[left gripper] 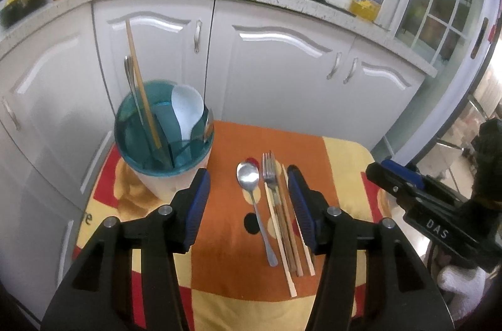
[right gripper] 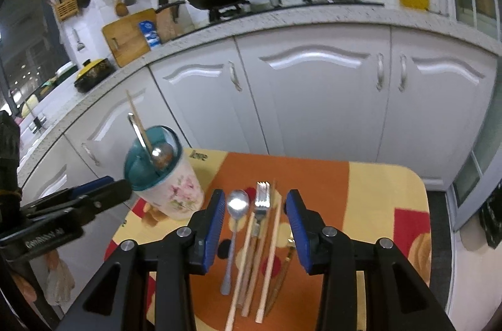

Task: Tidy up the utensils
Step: 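Move both tools back over the remaining utensils on the mat, then lower the left tool toward the steel spoon while the right tool approaches the gold fork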

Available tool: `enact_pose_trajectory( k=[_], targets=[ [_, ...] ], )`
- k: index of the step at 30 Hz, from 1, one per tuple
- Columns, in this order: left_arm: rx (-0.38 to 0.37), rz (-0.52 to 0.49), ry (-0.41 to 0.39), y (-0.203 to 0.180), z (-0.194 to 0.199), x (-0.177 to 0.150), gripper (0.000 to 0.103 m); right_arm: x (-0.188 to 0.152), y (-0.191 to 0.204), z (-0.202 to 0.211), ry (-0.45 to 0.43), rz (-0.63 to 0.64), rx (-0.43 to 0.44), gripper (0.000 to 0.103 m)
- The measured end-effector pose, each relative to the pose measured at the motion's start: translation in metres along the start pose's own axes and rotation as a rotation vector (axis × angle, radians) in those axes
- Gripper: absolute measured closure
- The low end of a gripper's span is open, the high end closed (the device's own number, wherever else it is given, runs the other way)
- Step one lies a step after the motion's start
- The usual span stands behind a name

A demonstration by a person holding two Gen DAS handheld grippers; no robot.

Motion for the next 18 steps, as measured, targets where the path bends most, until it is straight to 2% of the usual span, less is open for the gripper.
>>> enact_pose_trajectory(
  k=[12,18],
  targets=[
    [-0.009,0.023,0.101,0.007,-0.034,-0.034,0.052,-0.051,-0.044,-0.052,0.168,-0.095,-0.038,0.064],
    [-0.008,0.03,0.131,0.011,-0.047,-0.043,0.052,-0.062,-0.05,-0.065,0.209,-0.107,-0.045,0.064]
  ],
)
Point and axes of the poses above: each gripper's, at about its wrist camera, not at the fingertips, and z roughly against the way its jaws point, y to its left, x to its top, the point moved 7 cm from there along -z, roughly the way its jaws point, and after that the axes turned 7 degrees about -x, right-handed, at the moved point
